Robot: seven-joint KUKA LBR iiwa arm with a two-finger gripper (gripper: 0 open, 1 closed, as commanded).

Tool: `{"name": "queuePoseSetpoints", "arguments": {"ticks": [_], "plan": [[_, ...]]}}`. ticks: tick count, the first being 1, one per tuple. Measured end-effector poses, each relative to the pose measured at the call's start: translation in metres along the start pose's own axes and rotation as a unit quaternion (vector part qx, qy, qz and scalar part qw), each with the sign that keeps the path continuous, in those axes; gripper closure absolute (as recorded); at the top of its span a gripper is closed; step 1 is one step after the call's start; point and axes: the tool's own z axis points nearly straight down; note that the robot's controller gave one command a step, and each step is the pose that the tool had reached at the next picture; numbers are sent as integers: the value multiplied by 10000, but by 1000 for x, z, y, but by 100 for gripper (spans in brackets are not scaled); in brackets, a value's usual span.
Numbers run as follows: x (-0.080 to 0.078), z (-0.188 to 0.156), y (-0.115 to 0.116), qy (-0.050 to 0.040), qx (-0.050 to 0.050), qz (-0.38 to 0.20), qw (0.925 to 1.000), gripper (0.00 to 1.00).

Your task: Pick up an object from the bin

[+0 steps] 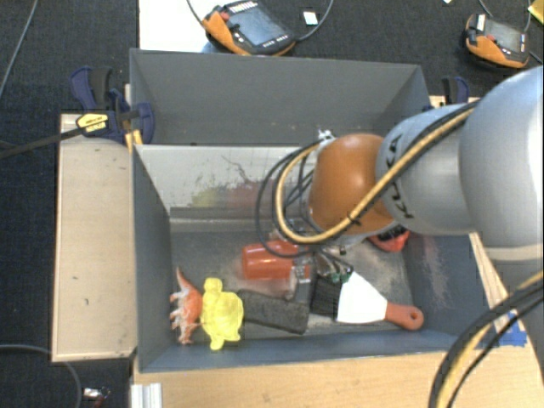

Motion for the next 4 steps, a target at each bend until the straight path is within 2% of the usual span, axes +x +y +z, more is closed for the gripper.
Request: {"name": "queuePoseSetpoints", "arguments": {"ticks": [1, 2, 3, 4], "plan": [[-12, 1, 0, 2, 2, -81, 10000, 0], [48, -74, 6, -12, -5, 12, 10000, 0], [-26, 2, 12, -24, -1, -38, 10000, 0], [26, -37, 6, -37, -9, 101, 9999, 100]]}}
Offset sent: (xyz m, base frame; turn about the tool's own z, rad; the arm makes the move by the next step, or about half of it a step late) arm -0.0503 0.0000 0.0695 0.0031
